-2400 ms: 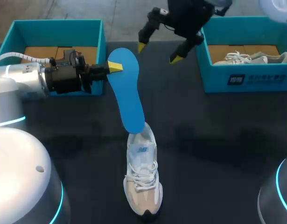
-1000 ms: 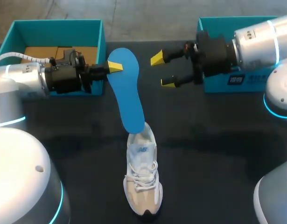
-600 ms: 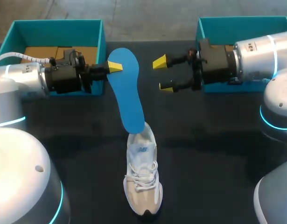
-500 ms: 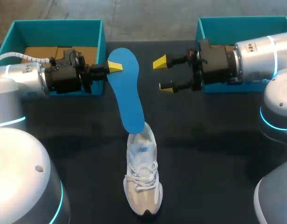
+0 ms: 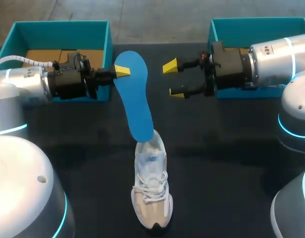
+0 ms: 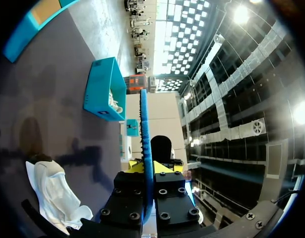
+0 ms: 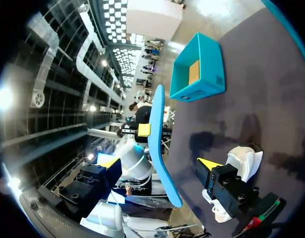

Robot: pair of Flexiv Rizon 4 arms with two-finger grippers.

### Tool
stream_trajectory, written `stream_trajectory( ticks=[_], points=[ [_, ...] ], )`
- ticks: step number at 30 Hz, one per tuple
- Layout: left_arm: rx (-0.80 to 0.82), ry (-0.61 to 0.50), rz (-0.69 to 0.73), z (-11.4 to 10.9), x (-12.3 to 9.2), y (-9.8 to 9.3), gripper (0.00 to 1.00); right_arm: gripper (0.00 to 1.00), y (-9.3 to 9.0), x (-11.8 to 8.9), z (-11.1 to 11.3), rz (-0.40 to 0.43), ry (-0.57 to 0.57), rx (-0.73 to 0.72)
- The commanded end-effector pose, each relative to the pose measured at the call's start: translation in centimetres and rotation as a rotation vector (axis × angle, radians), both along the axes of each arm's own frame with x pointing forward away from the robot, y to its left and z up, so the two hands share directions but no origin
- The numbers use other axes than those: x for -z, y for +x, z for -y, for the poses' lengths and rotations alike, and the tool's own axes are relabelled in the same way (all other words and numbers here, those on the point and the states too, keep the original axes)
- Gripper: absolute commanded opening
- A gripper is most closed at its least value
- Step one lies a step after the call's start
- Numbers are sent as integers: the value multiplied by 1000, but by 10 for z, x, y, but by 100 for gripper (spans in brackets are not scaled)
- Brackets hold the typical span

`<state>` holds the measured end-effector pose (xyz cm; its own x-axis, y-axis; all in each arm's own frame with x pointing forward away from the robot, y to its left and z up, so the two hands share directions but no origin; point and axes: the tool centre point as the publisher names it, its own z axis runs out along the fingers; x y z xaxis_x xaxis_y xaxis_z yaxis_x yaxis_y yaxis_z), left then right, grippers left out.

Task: Take the shoe out of the shoebox, open the shoe tongue, remove and reinsert the insole, then place the shoe into the shoebox

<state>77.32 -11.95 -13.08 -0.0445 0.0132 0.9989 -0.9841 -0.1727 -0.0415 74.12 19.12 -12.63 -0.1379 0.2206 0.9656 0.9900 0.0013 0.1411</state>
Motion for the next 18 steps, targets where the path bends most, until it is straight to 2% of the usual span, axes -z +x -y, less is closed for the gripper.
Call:
stream_trajectory(
  ticks=[1, 7, 18],
  points=[
    [38, 22, 71, 0, -2, 8, 0, 100, 1, 1, -2, 0, -1, 0],
    [78, 9, 268, -5, -12, 15, 0, 100, 1, 1, -2, 0, -1, 0],
    [26, -26, 557, -16, -11, -2, 0, 100, 1, 1, -2, 0, -1, 0]
  ],
)
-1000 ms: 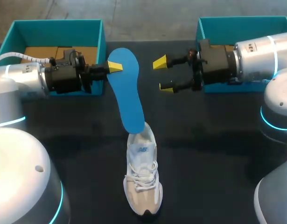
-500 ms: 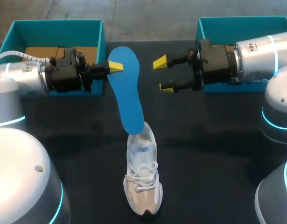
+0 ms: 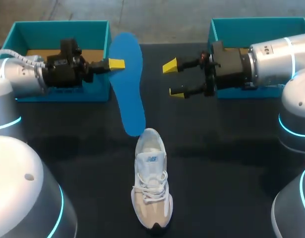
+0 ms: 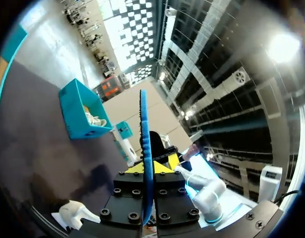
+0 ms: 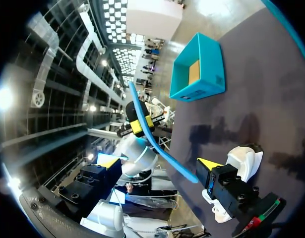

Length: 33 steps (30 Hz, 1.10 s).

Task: Take the shoe out of the shoebox, open the shoe tongue, remove and reinsert the insole, then place the shoe into the shoebox

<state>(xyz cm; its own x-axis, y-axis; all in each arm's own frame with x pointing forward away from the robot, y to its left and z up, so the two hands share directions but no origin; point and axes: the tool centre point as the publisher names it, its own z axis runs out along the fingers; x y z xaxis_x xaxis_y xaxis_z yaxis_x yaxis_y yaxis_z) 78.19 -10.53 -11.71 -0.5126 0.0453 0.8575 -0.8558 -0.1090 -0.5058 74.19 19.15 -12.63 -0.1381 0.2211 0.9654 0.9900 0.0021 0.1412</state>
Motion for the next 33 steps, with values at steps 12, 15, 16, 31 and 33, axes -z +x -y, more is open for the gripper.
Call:
stream_trajectory(
  ticks=[12, 15, 16, 31, 33],
  points=[
    [-113, -49, 471, -2, -6, -19, 0, 100, 0, 1, -2, 0, -1, 1],
    [-127, -36, 598, -1, -11, -22, 0, 100, 0, 1, -2, 0, -1, 1],
    [-126, -36, 638, -1, -13, -23, 0, 100, 0, 1, -2, 0, -1, 1],
    [-111, -97, 1284, 3, -21, -30, 0, 100, 0, 1, -2, 0, -1, 1],
    [-103, -96, 1341, 3, -20, -30, 0, 100, 0, 1, -2, 0, -1, 1]
  ],
)
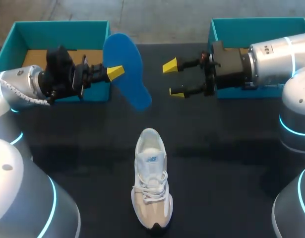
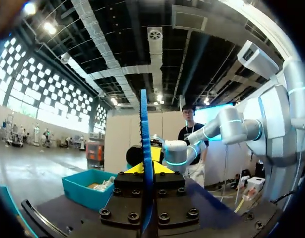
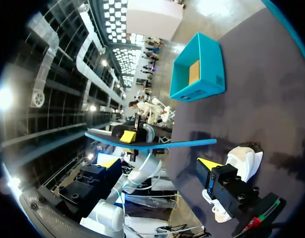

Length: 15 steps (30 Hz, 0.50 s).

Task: Take the shoe out of the shoebox, open the shoe tongue, remove and reinsert the insole, then place the shoe into the shoebox

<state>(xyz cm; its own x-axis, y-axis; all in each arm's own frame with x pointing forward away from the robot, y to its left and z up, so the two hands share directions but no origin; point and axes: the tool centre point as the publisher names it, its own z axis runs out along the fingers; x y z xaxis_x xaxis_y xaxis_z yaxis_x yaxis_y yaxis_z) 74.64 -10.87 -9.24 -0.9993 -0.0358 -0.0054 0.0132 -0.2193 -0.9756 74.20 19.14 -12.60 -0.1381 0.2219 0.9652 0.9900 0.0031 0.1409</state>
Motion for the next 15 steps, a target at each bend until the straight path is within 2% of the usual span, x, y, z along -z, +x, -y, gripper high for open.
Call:
stream_trajectory(
  ticks=[1, 4, 15],
  points=[
    [24, 4, 347, -1, 6, 5, 0, 100, 0, 1, -2, 1, 0, 2],
    [-37, 18, 551, 1, 9, 5, 0, 100, 0, 1, -2, 1, 0, 2],
    [-37, 18, 551, 1, 9, 5, 0, 100, 0, 1, -2, 1, 0, 2]
  ],
)
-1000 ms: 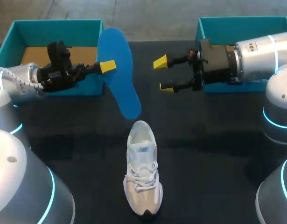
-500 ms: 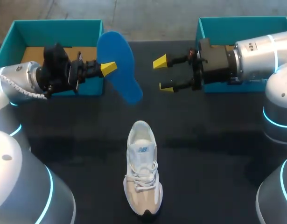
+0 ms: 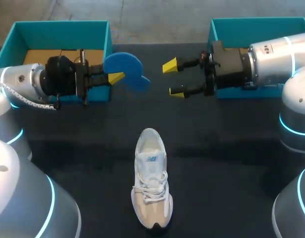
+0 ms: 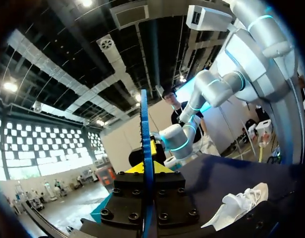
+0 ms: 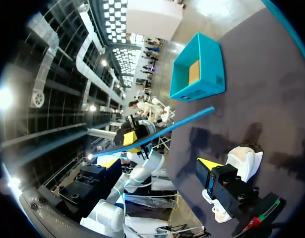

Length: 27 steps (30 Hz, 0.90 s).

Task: Take the shoe out of the shoebox, open the shoe tongue, remove and reinsert the insole, then place the shoe into the shoebox

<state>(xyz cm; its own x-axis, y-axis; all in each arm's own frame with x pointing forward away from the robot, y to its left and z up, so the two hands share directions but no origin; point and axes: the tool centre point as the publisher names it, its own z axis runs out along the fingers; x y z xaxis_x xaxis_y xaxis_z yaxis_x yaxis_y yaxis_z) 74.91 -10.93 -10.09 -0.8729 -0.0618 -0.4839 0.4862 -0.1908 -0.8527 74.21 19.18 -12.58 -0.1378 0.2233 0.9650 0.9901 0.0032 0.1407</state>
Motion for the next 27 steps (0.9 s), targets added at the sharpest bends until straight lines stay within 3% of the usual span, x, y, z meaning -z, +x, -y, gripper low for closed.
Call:
stream_trajectory(
  ticks=[1, 6, 13, 18, 27],
  points=[
    [-3, -3, 52, 0, 1, 2, 0, 100, 0, 1, -1, 1, 2, 2],
    [11, -18, 78, 0, 0, 1, 0, 100, 0, 1, -1, 1, 2, 2],
    [-8, -18, 475, -3, 1, -7, 0, 100, 0, 1, -1, 1, 2, 2],
    [1, -68, 584, -3, 1, -9, 0, 100, 0, 1, -1, 1, 2, 2],
    [-42, -54, 801, -3, -1, -10, 0, 100, 0, 1, -1, 1, 2, 2]
  ],
)
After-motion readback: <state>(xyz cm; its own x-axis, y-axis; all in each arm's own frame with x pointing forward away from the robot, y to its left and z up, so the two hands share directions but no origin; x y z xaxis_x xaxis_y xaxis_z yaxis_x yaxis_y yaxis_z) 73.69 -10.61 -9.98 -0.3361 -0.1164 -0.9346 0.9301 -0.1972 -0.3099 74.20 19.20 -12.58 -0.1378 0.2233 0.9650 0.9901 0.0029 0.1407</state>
